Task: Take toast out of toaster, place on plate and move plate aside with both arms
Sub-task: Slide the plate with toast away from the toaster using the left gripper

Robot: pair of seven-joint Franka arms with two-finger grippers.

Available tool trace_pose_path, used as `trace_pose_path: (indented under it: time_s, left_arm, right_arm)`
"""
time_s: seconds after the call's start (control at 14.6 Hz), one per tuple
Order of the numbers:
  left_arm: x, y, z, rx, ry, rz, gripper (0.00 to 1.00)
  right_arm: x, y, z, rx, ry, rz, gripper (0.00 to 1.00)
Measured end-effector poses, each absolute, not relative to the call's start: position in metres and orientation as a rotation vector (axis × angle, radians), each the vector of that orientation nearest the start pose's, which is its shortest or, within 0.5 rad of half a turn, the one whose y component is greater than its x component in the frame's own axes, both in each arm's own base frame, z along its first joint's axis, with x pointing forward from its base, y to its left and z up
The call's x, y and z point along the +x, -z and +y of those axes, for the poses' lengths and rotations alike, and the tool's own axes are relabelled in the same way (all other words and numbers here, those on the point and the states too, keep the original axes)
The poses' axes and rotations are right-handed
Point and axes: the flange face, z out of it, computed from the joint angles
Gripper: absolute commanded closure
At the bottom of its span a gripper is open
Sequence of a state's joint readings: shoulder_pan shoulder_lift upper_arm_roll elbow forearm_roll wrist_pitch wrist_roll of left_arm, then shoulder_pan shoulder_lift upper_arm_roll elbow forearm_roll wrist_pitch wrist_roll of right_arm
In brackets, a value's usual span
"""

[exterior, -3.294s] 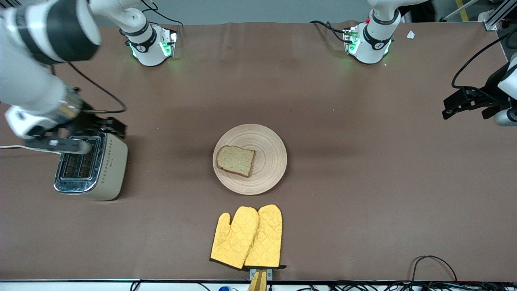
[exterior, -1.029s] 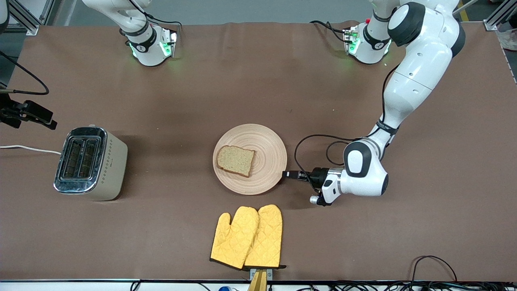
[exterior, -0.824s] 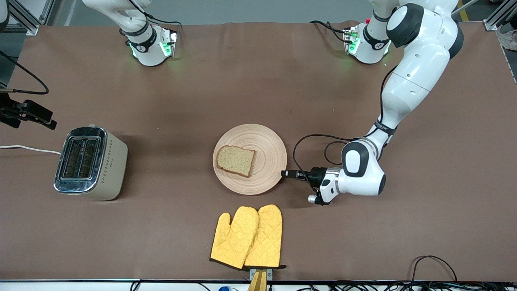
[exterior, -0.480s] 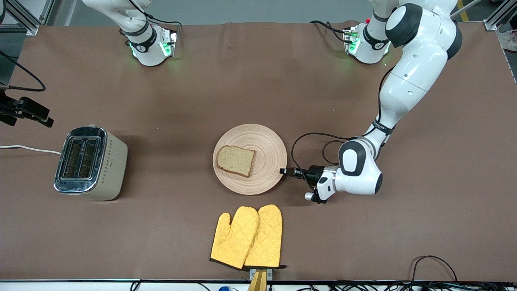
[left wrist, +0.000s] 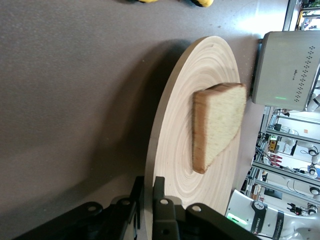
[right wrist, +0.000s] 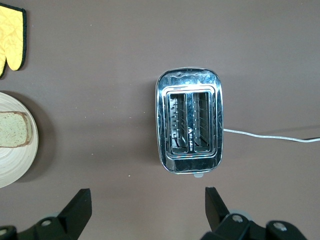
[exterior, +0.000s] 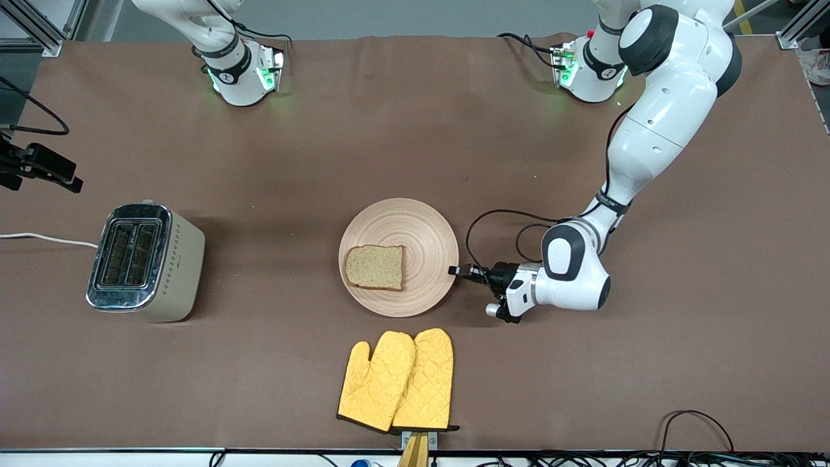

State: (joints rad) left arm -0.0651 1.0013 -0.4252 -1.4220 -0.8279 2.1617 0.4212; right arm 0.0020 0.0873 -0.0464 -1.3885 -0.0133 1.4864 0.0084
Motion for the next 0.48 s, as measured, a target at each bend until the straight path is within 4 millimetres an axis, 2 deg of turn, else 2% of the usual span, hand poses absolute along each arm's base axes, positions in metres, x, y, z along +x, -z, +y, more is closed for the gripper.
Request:
trace_pose_path:
  time_s: [0.27, 0.48]
  left_arm:
    - [0.640, -0.139, -0.312, 2.126, 0.271, -0.213, 0.98]
    - [0.646, -0.155, -0.310, 2.106, 0.251, -0.224, 0.98]
  right_arm:
    - [0.570, -0.666, -0.027, -3.158, 0.038, 0.089, 0.00]
    - [0.567, -0.665, -0.026, -3.158, -0.002, 0.086, 0.00]
